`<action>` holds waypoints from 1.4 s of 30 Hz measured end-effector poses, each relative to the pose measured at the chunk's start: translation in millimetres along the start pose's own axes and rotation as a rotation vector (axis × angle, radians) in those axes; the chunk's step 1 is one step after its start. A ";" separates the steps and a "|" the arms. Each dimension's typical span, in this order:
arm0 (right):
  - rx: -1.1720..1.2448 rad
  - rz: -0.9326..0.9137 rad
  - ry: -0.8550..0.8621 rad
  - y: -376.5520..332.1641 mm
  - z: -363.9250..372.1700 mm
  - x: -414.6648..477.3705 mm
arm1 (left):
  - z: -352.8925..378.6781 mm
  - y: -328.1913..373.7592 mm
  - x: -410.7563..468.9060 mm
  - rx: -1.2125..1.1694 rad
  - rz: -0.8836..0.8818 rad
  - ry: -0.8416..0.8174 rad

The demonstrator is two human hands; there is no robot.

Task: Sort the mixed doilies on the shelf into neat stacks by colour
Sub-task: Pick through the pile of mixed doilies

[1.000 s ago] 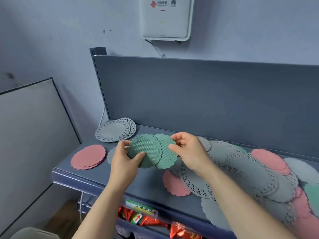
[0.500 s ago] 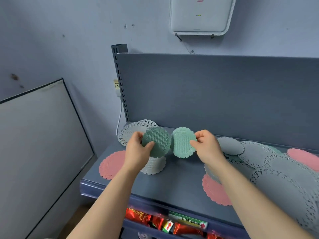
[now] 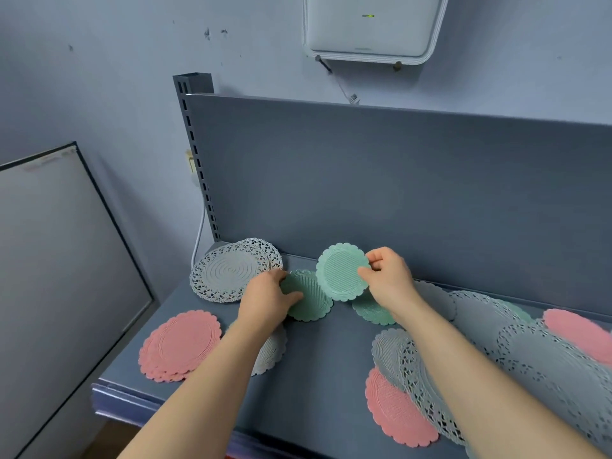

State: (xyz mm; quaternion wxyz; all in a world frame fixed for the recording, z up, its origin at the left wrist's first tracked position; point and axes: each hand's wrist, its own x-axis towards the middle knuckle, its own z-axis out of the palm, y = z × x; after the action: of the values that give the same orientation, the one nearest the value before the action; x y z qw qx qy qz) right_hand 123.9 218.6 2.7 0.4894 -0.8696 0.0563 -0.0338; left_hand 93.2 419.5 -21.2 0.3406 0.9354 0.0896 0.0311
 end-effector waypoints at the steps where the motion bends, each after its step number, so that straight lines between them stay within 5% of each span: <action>1: 0.010 0.011 -0.029 -0.5 4.0 2.4 | -0.7 -1.4 -0.9 0.026 0.011 0.002; 6: -0.010 -0.015 -0.180 -4.8 27.5 8.3 | -12.2 -9.5 -7.6 -0.159 -0.087 -0.054; 12: -0.251 -0.079 -0.271 -1.5 45.0 6.6 | -15.4 -18.1 -15.1 -0.030 0.055 0.090; 20: -0.530 -0.259 -0.267 -3.2 46.9 -10.9 | -11.5 -21.7 -21.5 -0.003 0.115 0.072; 29: -0.638 -0.335 -0.027 0.4 -27.2 -78.3 | -9.0 20.5 -54.8 0.125 0.418 0.117; 42: -0.643 0.017 0.263 113.5 -218.6 -175.5 | 127.8 180.5 -152.7 0.088 0.929 -0.139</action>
State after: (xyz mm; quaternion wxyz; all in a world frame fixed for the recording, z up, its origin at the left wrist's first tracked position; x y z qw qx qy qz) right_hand -82.3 -2.0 18.4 0.1791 -0.9670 0.1340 -0.1219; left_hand -15.0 174.2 -2.7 0.2559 0.8898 -0.3604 0.1136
